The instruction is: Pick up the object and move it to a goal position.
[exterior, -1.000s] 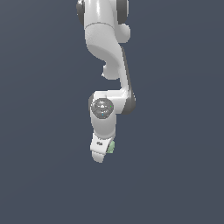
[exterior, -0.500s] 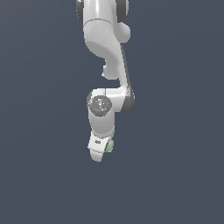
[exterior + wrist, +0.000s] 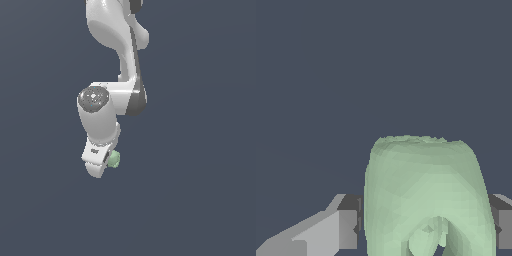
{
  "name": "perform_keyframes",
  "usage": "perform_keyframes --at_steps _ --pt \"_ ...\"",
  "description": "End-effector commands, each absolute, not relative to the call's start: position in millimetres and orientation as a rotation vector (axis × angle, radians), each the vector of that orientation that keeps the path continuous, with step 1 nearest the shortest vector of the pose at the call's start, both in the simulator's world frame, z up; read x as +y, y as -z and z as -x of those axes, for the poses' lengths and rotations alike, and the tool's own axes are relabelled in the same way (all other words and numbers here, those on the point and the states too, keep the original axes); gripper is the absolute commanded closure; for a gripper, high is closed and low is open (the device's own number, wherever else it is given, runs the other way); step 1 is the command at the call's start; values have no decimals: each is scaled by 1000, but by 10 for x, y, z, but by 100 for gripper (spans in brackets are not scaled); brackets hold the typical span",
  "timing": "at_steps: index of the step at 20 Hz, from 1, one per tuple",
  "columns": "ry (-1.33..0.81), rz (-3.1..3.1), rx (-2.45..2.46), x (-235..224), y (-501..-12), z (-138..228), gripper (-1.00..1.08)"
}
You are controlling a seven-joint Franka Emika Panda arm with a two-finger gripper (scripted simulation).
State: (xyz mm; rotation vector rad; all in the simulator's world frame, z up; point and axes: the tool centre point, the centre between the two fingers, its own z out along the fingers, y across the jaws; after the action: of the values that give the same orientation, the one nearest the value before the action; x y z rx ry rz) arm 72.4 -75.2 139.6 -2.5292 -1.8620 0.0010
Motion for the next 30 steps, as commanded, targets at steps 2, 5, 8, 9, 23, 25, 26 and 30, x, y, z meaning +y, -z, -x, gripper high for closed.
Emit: perform_keyframes --at_steps 2,5,8,9,23,25,26,30 --pt "0 2529 -1862 -953 -1758 -714 108" --pt "1 2529 -1863 -1126 -2068 -708 108" --pt "1 2529 -1863 -1297 -2373 -705 108" --pt "2 2528 -1863 -1353 -2473 -704 108" --pt "1 2529 -1862 -2010 -3614 -722 108" --pt "1 2529 -1862 -2060 -3699 -727 108" --pt "1 2530 -1861 -2082 -3736 -728 108" --pt "1 2530 -1861 -2145 -3842 -737 108"
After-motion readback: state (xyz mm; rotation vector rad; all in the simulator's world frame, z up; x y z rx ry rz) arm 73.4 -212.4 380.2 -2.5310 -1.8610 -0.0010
